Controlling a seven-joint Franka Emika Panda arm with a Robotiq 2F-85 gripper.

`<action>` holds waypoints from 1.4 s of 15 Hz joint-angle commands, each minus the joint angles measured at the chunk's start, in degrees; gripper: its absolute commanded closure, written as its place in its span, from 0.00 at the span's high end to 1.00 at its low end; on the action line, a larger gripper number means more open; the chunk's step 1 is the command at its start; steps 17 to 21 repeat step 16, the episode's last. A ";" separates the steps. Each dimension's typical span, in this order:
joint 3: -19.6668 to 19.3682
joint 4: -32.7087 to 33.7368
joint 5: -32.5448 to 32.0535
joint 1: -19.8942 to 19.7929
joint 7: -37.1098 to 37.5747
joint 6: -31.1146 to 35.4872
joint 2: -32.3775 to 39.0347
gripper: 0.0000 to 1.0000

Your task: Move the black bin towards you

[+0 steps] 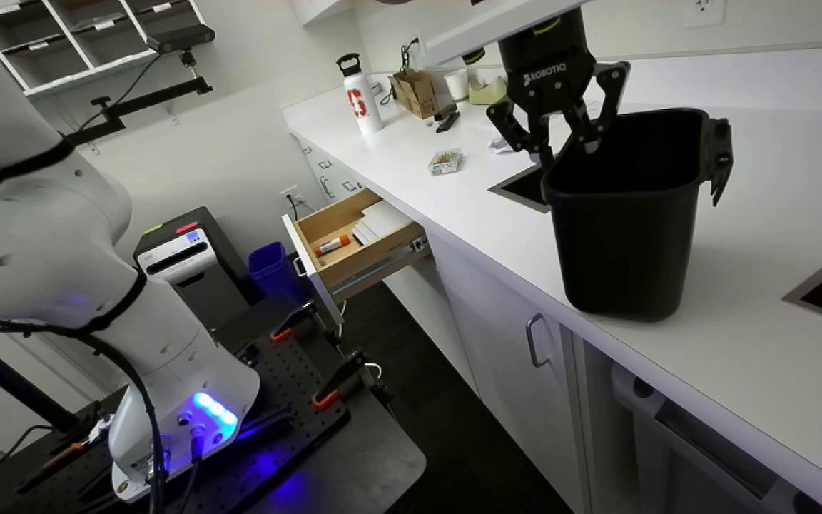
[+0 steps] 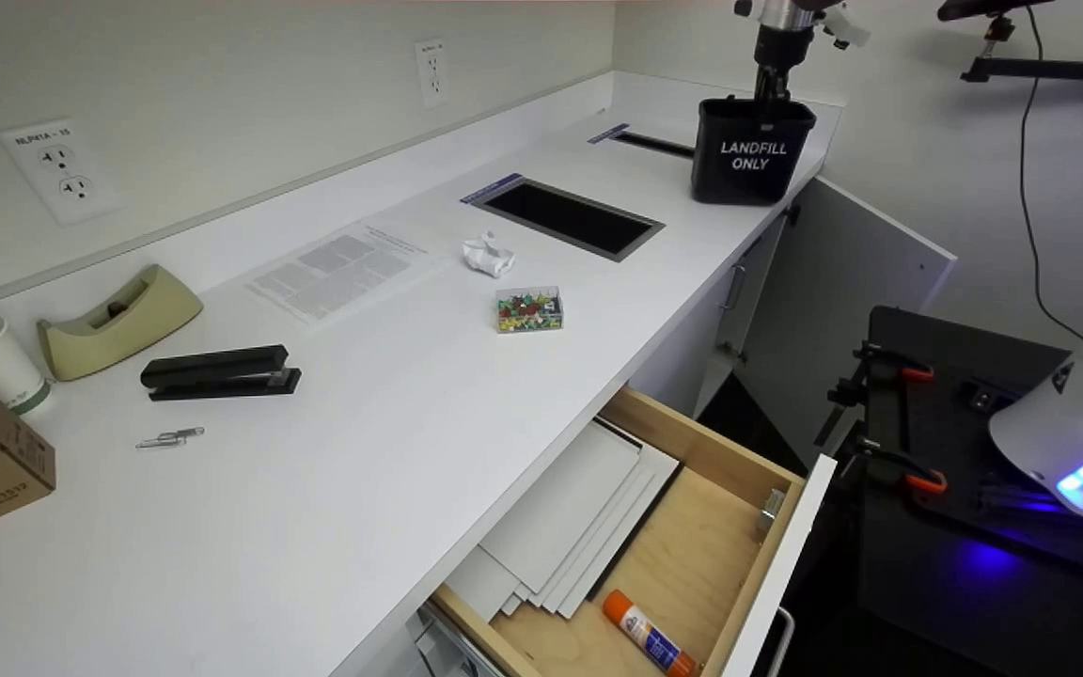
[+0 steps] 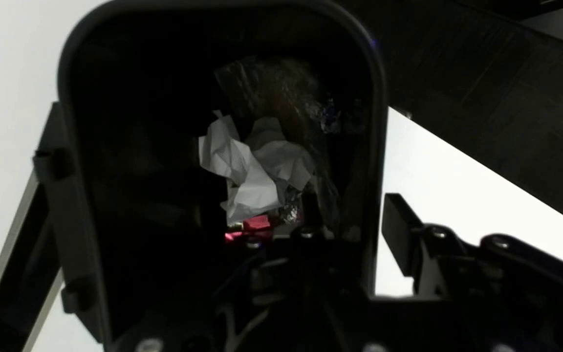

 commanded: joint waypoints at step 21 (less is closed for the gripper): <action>-0.89 -0.74 -5.20 2.02 -10.79 -22.64 -20.86 1.00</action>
